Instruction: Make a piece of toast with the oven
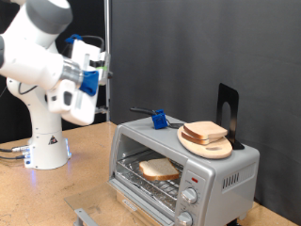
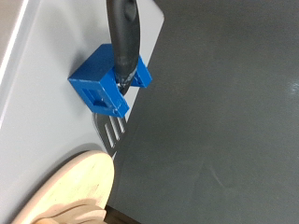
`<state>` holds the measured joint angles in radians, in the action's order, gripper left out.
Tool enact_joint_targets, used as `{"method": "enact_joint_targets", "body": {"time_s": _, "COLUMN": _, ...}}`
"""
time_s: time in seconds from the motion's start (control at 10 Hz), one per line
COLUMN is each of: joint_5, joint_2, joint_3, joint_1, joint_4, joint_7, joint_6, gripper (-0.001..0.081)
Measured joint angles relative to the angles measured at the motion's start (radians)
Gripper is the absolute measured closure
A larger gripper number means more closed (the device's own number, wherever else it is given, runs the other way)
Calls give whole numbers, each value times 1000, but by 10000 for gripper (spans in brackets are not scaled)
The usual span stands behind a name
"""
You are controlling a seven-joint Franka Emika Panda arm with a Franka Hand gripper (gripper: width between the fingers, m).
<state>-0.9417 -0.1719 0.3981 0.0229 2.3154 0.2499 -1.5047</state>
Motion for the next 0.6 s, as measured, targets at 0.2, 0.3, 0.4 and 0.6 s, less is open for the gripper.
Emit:
{"method": "enact_joint_targets", "body": {"time_s": 0.2, "joint_5": -17, "joint_2": 59, "joint_3": 55, "joint_1": 29, "joint_4": -36, "joint_7": -39, "joint_6": 125, "gripper": 124}}
{"method": "enact_joint_targets", "body": {"time_s": 0.3, "joint_5": -28, "joint_2": 86, "joint_3": 74, "joint_1": 41, "joint_4": -51, "joint_7": -45, "joint_6": 149, "gripper": 124}}
{"method": "enact_joint_targets", "body": {"time_s": 0.4, "joint_5": -25, "joint_2": 107, "joint_3": 87, "joint_1": 49, "joint_4": -64, "joint_7": -52, "joint_6": 171, "gripper": 124}}
{"method": "enact_joint_targets", "body": {"time_s": 0.6, "joint_5": -24, "joint_2": 129, "joint_3": 89, "joint_1": 52, "joint_4": -83, "joint_7": -57, "joint_6": 193, "gripper": 124}}
